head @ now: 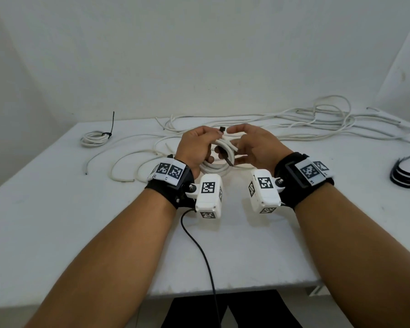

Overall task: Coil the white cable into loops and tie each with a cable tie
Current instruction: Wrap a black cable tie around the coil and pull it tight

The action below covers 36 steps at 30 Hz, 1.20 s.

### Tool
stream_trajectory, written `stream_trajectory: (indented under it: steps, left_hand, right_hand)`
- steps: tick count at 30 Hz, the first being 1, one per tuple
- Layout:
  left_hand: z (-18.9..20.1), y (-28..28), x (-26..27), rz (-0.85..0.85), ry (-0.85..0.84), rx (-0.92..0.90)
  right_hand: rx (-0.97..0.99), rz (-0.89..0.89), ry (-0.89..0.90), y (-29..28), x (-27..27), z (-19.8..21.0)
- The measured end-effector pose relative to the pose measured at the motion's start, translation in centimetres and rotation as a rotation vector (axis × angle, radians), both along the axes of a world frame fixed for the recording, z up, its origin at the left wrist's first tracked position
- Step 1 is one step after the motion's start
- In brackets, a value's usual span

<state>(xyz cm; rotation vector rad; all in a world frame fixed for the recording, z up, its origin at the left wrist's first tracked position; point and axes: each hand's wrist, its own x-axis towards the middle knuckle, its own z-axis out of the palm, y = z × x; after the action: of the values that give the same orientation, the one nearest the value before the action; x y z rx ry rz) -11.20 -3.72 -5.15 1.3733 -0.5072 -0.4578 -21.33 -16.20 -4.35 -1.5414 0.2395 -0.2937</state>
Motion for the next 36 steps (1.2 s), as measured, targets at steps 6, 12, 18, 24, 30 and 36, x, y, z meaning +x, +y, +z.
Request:
stream_trajectory:
  steps: [6, 12, 18, 24, 30, 36]
  left_hand:
    - [0.4, 0.5, 0.4, 0.161, 0.093, -0.072]
    - [-0.2, 0.0, 0.2, 0.227, 0.036, -0.045]
    - [-0.6, -0.2, 0.5, 0.254, -0.014, -0.02]
    - [-0.6, 0.1, 0.2, 0.227, -0.124, 0.079]
    - [-0.7, -0.1, -0.9, 0.091, -0.191, 0.124]
    - [-0.3, 0.0, -0.7, 0.14, -0.233, 0.125]
  right_hand:
    - [-0.316, 0.272, -0.104, 0.1, -0.6, -0.3]
    - [-0.627, 0.144, -0.074, 0.8, -0.3, -0.4]
    - [-0.823, 0.057, -0.092, 1.7, 0.1, -0.3]
    - [-0.698, -0.233, -0.256, 0.9, 1.0, -0.5]
    - [-0.526, -0.186, -0.279, -0.3, 0.5, -0.4]
    - [-0.154, -0.104, -0.161, -0.1, 0.9, -0.5]
